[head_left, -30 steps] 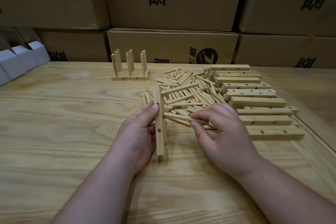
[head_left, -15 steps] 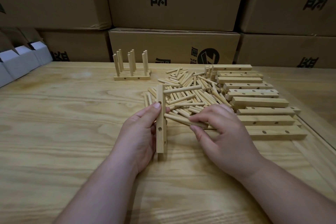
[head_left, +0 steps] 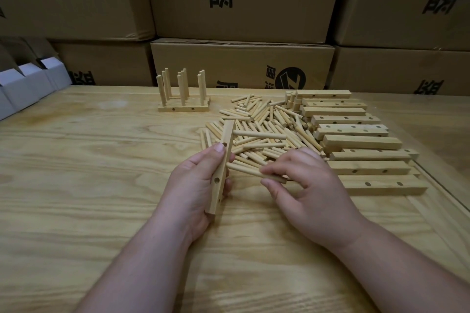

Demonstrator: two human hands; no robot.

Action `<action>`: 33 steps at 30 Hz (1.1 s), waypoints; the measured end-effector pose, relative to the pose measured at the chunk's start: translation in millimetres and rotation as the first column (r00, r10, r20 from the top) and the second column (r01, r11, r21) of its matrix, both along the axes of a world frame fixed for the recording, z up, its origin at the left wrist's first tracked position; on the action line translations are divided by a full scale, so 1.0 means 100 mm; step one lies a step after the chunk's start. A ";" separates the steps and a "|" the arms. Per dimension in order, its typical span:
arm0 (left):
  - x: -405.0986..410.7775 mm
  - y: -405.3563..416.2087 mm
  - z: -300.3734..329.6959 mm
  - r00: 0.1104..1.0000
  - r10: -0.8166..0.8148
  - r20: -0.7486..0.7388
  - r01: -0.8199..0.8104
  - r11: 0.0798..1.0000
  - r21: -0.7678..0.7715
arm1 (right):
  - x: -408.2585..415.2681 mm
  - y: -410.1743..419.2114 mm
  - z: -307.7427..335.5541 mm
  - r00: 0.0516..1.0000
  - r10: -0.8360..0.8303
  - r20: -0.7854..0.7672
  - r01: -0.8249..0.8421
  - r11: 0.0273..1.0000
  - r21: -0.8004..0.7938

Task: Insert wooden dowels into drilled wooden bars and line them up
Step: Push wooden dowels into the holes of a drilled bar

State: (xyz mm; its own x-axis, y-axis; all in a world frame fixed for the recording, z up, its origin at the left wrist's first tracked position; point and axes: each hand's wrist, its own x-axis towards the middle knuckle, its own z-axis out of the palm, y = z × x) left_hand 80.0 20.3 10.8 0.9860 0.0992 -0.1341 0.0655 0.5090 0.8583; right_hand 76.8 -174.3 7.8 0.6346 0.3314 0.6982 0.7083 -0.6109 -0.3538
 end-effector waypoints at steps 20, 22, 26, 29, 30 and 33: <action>-0.02 0.01 -0.01 0.999 -0.031 0.018 0.031 0.999 0.034 | -0.04 0.00 0.01 0.992 -0.009 -0.129 0.017 0.998 0.065; -0.02 0.01 0.00 0.999 -0.028 0.017 0.028 0.999 0.036 | -0.04 0.00 0.02 0.990 -0.009 -0.141 0.019 0.998 0.066; -0.03 0.00 0.00 1.000 -0.024 0.014 0.024 0.999 0.040 | -0.03 0.00 0.01 0.988 -0.013 -0.156 0.024 0.997 0.072; -0.03 0.00 0.02 1.000 -0.023 0.010 0.022 0.999 0.026 | -0.02 0.03 -0.02 0.987 -0.023 -0.162 0.040 0.994 0.101; -0.03 0.00 0.02 1.000 -0.023 0.006 0.023 1.000 0.018 | -0.02 0.03 -0.02 0.986 -0.022 -0.163 0.040 0.994 0.106; -0.04 -0.01 0.02 1.000 -0.027 0.009 0.026 0.999 0.026 | -0.02 0.03 -0.02 0.985 -0.029 -0.167 0.041 0.997 0.064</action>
State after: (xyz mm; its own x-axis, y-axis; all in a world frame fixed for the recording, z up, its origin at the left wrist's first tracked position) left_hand 76.3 19.7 13.0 0.9895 0.0763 -0.1227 0.0707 0.4850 0.8716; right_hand 74.4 -171.6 5.8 0.7540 0.2630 0.6020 0.6148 -0.6053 -0.5056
